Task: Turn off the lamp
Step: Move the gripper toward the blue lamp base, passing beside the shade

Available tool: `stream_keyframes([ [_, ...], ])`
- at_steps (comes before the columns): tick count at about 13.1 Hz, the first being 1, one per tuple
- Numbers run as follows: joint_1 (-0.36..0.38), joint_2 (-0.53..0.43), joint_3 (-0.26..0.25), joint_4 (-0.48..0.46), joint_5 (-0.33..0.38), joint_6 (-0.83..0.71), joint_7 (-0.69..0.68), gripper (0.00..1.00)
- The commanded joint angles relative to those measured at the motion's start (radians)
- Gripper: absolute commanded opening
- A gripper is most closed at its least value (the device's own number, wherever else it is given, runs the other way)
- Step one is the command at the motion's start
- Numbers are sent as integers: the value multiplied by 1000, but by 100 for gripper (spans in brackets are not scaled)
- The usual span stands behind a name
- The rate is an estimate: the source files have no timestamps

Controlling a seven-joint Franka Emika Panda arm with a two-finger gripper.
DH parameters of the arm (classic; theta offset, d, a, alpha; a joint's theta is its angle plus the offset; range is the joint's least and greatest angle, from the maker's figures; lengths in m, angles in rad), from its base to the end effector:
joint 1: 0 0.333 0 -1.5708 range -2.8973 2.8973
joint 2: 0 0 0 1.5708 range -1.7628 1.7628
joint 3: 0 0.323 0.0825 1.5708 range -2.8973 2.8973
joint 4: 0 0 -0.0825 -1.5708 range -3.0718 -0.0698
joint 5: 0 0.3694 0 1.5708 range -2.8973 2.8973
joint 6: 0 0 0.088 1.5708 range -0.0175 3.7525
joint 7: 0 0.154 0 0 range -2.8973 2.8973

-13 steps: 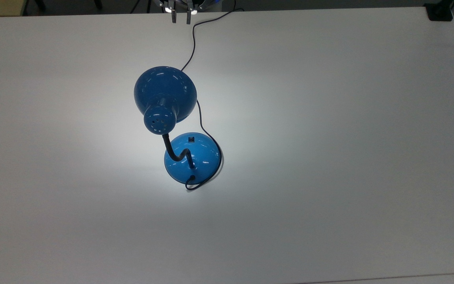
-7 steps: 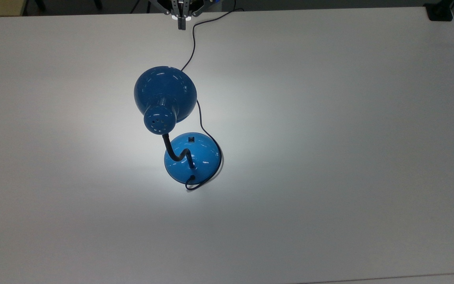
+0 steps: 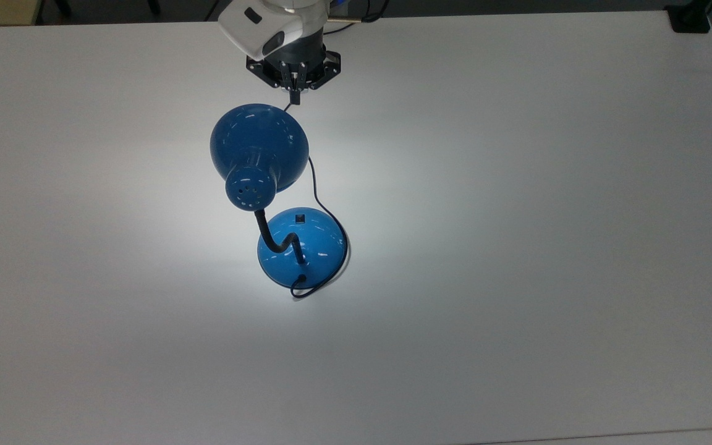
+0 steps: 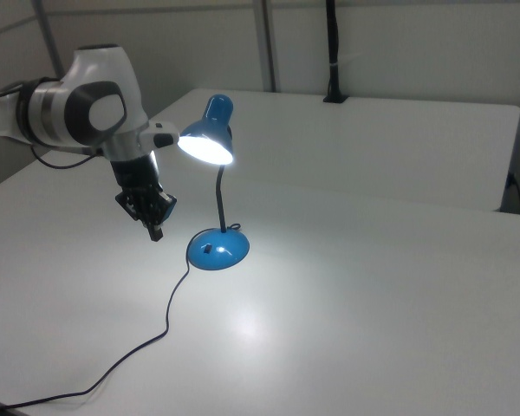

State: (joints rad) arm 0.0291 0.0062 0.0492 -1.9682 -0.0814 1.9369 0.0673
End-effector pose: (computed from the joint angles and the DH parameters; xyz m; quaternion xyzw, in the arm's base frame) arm 0.5380 0.0330 0.4294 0.9989 0.0208 -0.0159 0.0388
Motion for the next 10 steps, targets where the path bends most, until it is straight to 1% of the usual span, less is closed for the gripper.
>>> stream_keyframes([
  [1, -1, 47, -5, -52, 6, 167, 67, 1],
  [2, -6, 79, -5, -58, 5, 225, 84, 1],
  [5, -8, 118, -5, -106, 5, 348, 92, 1],
  [8, -9, 159, -5, -109, 5, 437, 129, 1],
  [10, -11, 208, -5, -104, 3, 522, 161, 1],
])
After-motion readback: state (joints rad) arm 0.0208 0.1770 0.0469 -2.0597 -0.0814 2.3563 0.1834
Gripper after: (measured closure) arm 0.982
